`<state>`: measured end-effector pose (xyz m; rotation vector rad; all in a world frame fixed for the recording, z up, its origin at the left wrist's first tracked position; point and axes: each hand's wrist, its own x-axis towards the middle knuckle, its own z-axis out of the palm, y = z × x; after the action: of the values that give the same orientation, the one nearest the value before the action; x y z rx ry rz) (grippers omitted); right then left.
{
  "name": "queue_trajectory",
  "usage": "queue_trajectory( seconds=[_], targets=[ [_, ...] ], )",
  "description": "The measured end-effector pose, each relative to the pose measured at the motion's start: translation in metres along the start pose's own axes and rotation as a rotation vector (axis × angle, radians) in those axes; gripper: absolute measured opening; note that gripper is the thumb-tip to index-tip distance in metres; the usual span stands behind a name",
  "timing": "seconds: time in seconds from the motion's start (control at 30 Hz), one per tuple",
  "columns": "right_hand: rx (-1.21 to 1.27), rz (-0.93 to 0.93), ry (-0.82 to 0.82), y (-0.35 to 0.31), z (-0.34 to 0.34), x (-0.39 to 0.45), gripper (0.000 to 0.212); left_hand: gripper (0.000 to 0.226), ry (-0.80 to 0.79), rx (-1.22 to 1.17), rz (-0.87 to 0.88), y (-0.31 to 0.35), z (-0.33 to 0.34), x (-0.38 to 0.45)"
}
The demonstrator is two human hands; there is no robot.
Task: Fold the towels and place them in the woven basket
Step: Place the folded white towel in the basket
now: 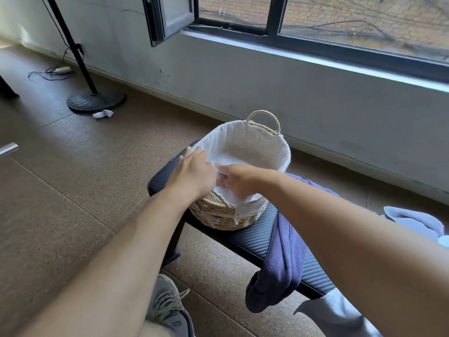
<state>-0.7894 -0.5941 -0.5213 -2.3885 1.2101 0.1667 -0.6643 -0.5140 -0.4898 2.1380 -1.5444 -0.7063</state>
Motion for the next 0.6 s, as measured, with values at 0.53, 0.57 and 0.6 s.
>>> queue_trajectory(
  seconds=[0.53,0.57,0.6],
  targets=[
    [-0.079,-0.004,0.238,0.035,-0.029,-0.068,0.061,0.049,0.345,0.194,0.377,0.032,0.016,-0.017],
    [-0.092,-0.007,0.284,0.042,-0.03,-0.08,0.062,0.053,0.333,0.203,0.42,0.039,0.023,-0.021],
    [-0.103,0.001,0.322,0.05,-0.029,-0.092,0.063,0.055,0.317,0.204,0.469,0.047,0.031,-0.025]
  ],
)
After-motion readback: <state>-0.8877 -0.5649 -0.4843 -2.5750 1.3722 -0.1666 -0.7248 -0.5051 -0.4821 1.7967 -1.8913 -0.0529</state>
